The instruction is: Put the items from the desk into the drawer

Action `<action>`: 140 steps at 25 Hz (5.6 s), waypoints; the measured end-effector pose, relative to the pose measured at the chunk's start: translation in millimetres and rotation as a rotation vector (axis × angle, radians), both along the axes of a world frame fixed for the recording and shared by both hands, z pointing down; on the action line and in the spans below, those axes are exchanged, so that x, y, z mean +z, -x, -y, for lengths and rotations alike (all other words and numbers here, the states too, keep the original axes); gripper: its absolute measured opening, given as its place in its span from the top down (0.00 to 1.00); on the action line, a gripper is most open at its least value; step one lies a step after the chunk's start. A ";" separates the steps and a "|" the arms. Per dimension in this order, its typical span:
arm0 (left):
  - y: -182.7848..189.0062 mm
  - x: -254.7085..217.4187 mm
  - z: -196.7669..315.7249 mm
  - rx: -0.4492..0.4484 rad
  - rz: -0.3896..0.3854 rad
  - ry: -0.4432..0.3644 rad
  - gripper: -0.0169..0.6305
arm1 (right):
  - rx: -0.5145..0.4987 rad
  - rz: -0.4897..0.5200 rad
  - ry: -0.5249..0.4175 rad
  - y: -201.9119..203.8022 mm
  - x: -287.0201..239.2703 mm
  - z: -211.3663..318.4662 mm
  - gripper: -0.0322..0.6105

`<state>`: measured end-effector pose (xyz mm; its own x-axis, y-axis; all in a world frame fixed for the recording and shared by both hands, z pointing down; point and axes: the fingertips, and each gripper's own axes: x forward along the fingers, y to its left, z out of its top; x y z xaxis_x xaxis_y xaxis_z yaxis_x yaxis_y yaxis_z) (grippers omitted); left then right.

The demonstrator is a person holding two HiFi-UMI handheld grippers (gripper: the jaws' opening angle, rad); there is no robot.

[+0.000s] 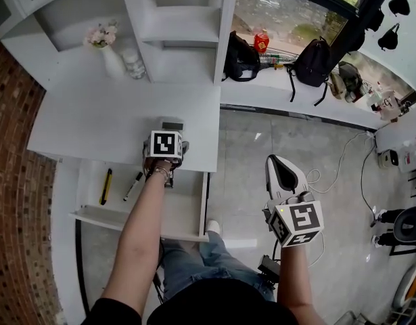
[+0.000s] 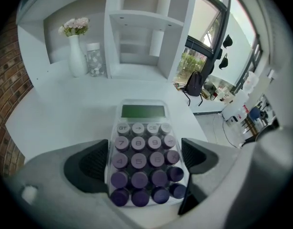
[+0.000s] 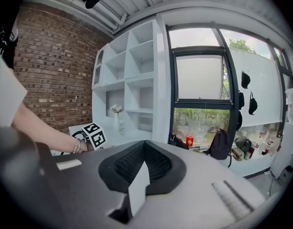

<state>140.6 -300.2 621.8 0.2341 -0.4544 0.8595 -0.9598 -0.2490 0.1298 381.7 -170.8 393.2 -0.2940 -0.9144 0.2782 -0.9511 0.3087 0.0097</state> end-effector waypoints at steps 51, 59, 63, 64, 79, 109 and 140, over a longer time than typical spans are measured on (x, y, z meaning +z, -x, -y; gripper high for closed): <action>95.9 -2.9 -151.2 0.405 -0.200 -0.010 0.21 | 0.372 0.018 0.078 164.3 17.4 -136.2 0.94; 77.1 67.2 -175.2 0.455 -0.095 0.159 0.21 | 0.401 0.020 0.155 137.5 37.8 -147.4 0.94; 64.7 97.1 -179.2 0.485 -0.044 0.216 0.21 | 0.428 0.020 0.171 128.5 44.5 -152.5 0.94; 61.3 103.4 -178.7 0.495 -0.030 0.222 0.21 | 0.434 0.019 0.174 127.1 46.2 -153.7 0.94; 36.6 160.3 -174.9 0.539 0.139 0.226 0.21 | 0.418 -0.030 0.223 126.6 58.3 -165.9 0.94; 165.3 -26.4 -129.2 0.156 -0.031 -0.081 0.04 | 0.008 0.041 0.074 216.3 5.0 -66.0 0.94; 281.7 -394.9 -104.8 0.059 -0.112 -1.111 0.73 | -0.012 -0.028 -0.311 248.8 -168.6 -34.8 0.94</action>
